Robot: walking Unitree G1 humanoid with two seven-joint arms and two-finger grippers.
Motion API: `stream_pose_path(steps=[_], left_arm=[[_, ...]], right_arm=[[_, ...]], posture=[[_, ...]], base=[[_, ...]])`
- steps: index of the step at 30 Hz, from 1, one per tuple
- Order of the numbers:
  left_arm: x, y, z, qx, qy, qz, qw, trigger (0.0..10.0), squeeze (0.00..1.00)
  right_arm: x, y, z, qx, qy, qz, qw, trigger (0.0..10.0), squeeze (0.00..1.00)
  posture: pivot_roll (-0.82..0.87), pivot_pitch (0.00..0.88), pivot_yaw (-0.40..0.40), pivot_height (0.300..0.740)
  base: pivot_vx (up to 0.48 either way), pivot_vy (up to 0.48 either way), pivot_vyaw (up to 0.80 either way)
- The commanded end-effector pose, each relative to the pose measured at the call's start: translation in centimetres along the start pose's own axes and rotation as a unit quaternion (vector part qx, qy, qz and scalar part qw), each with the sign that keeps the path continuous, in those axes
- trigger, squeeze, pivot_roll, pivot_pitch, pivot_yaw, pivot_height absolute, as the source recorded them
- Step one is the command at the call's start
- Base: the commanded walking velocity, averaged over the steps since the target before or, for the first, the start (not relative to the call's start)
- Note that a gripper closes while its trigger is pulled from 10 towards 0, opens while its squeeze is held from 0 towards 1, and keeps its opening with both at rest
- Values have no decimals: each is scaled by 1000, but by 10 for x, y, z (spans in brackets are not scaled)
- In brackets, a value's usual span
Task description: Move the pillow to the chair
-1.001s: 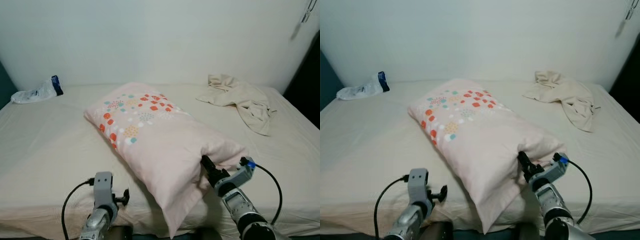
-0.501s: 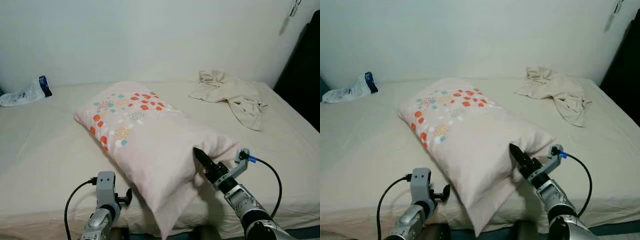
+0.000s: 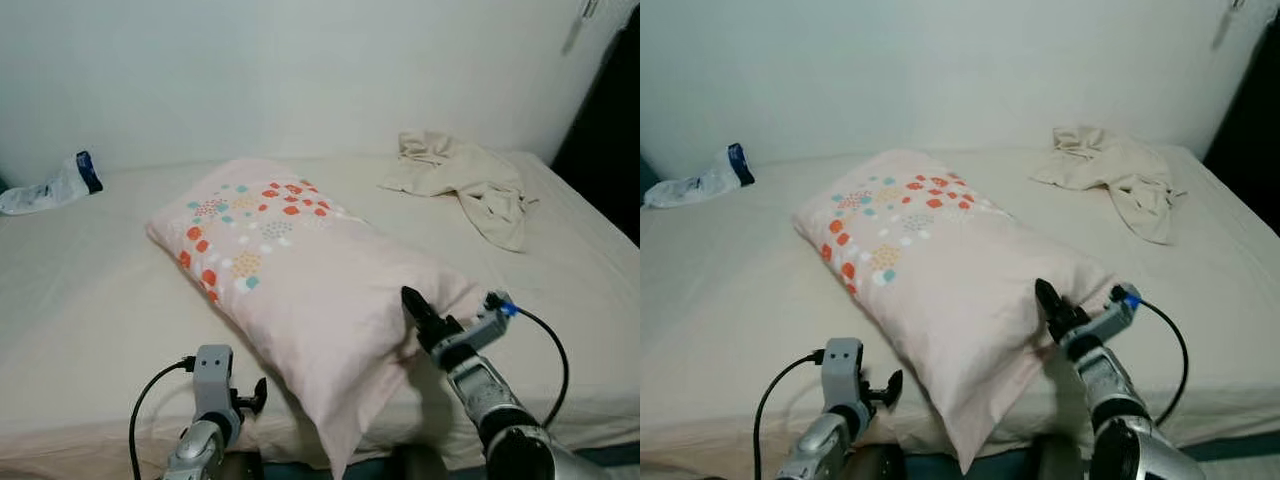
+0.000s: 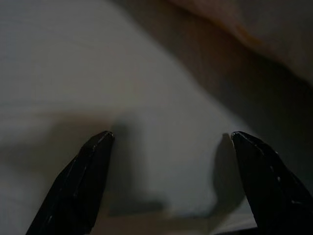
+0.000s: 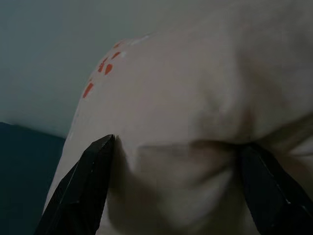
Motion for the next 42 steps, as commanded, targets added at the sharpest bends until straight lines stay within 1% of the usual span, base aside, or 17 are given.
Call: stream_pose_path(steps=[1,2,4,6,12,15,17,20,21,22,23,24,31,34,42], left_arm=[[-5,-5,8,6,5,6,1000,10000,0],[-6,-6,8,6,6,6,1000,10000,0],[-6,-7,9,7,5,4,1000,10000,0],[-7,-8,8,5,5,2,1000,10000,0],[-6,-10,3,-4,4,-7,1000,10000,0],[-6,-12,0,-11,4,-12,1000,10000,0],[-6,-13,0,-12,4,-12,1000,10000,0],[-5,-13,-1,-13,4,-14,1000,10000,0],[-4,-13,-1,-14,3,-15,1000,10000,0],[-4,-13,-1,-14,3,-15,1000,10000,0],[-4,-13,-1,-13,3,-15,1000,10000,0],[-3,-12,-1,-13,2,-16,1000,10000,0],[4,-10,-2,-11,-3,-24,1000,10000,0],[7,-6,-4,-10,-7,-26,1000,10000,0],[12,-2,-7,-13,-12,-29,999,10000,0]], right_arm=[[-13,4,4,-11,7,27,1000,10000,0],[-15,5,5,-17,6,31,999,10000,0],[-21,7,6,-34,-15,47,998,10000,0],[-26,10,9,-40,-25,59,997,10000,0],[-38,17,20,-39,-35,84,995,10000,0],[-50,21,30,-31,-51,109,992,10000,0],[-51,22,32,-28,-52,113,992,10000,0],[-62,25,42,-11,-73,142,987,10000,0],[-67,25,45,-6,-81,153,985,6353,0],[-67,25,45,-6,-81,153,985,6353,0],[-70,25,45,-10,-91,162,982,0,0],[-73,25,46,-13,-98,167,981,0,0],[-78,24,46,-18,-98,173,980,0,0],[-77,22,42,-21,-90,167,982,0,0],[-70,21,40,-11,-83,152,985,0,0]], posture=[[173,117,49,582],[175,119,50,582],[178,128,51,582],[180,136,53,582],[186,165,57,582],[187,177,60,582],[186,178,60,582],[184,178,60,582],[182,174,57,582],[182,174,57,582],[183,172,55,582],[182,170,54,582],[176,158,46,582],[161,138,38,582],[145,114,36,582]], base=[[0,0,0],[0,0,0],[0,0,0],[0,0,0],[0,0,0],[0,0,0],[0,0,0],[0,0,0],[0,0,0],[0,0,0],[0,0,0],[0,0,0],[0,0,0],[0,0,0],[0,0,0]])
Point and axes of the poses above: a point about 5 cm out from each wrist's last joint towards the gripper, its own y axis pointing out of the wrist towards the gripper, its own x axis along the axis of the wrist's last joint, z = x × y, the point moved 2 cm from there along y, pointing out of the wrist towards the gripper, and after that the axes turned 1 degree about y, right-handed, at the moved point
